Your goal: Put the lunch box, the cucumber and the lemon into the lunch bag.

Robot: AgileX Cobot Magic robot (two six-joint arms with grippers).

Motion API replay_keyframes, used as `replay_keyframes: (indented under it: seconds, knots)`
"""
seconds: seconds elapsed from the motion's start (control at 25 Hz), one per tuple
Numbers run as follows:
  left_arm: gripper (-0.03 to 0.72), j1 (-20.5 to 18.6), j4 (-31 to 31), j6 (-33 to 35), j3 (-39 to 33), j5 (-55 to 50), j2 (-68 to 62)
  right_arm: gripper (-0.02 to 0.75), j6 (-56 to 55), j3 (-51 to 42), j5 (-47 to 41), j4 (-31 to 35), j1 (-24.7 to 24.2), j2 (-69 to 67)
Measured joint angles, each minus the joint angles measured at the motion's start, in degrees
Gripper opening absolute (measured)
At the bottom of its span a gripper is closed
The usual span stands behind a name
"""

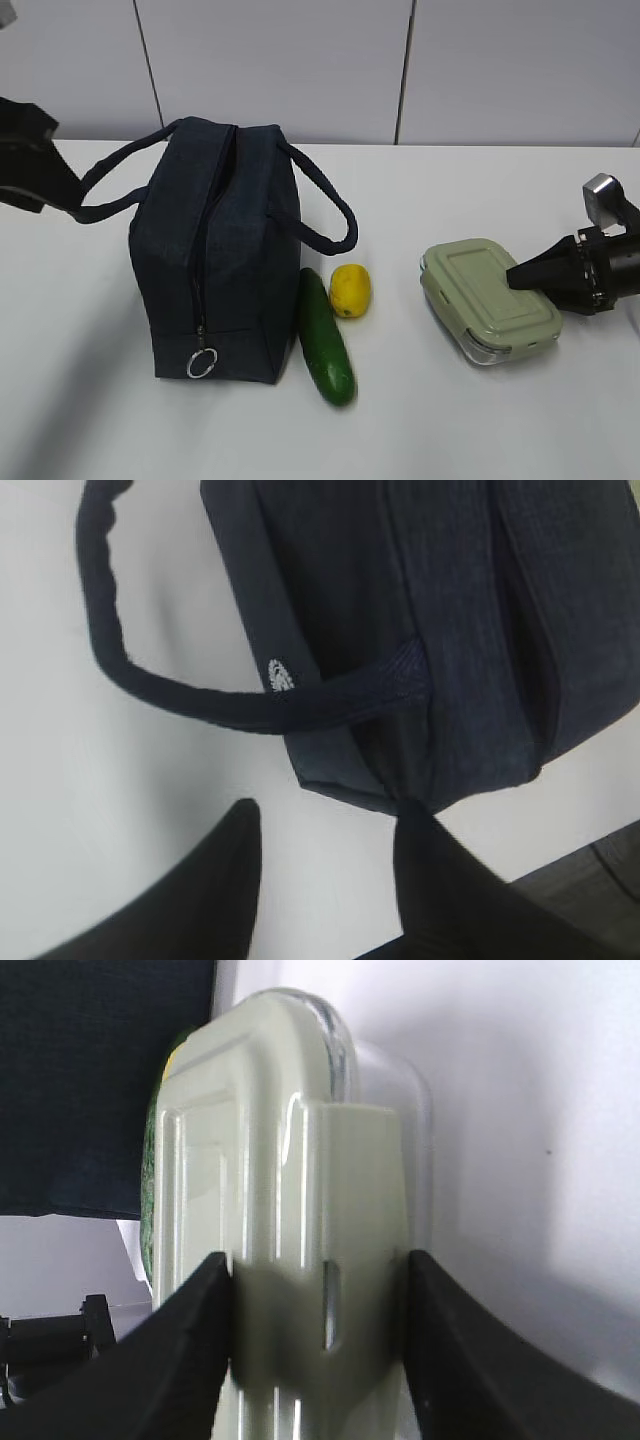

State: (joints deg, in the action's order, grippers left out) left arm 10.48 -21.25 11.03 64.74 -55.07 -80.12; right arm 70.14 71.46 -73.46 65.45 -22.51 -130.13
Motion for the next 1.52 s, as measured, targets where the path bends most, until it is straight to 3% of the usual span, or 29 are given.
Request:
replay_keyframes:
  seconds: [0.2,0.56,0.8,1.28,1.52]
  knots:
    - [0.356,0.0,-2.9,2.5,5.2,-2.8,-7.2,0.389,0.0,0.0,0.0,0.0,0.0,0.0]
    - [0.369,0.0,-5.0,4.3,13.5,-4.5,-14.4,0.389,0.0,0.0,-0.1,0.1,0.0,0.0]
    - [0.37,0.0,-8.5,6.6,14.0,-5.3,-17.8,0.389,0.0,0.1,-0.1,0.1,0.0,0.0]
    - [0.369,0.0,-8.9,7.5,14.0,-5.1,-19.8,0.389,0.0,0.1,-0.1,0.1,0.0,0.0]
    - [0.326,0.0,-8.9,7.5,14.0,-5.1,-21.1,0.389,0.0,0.1,-0.1,0.1,0.0,0.0]
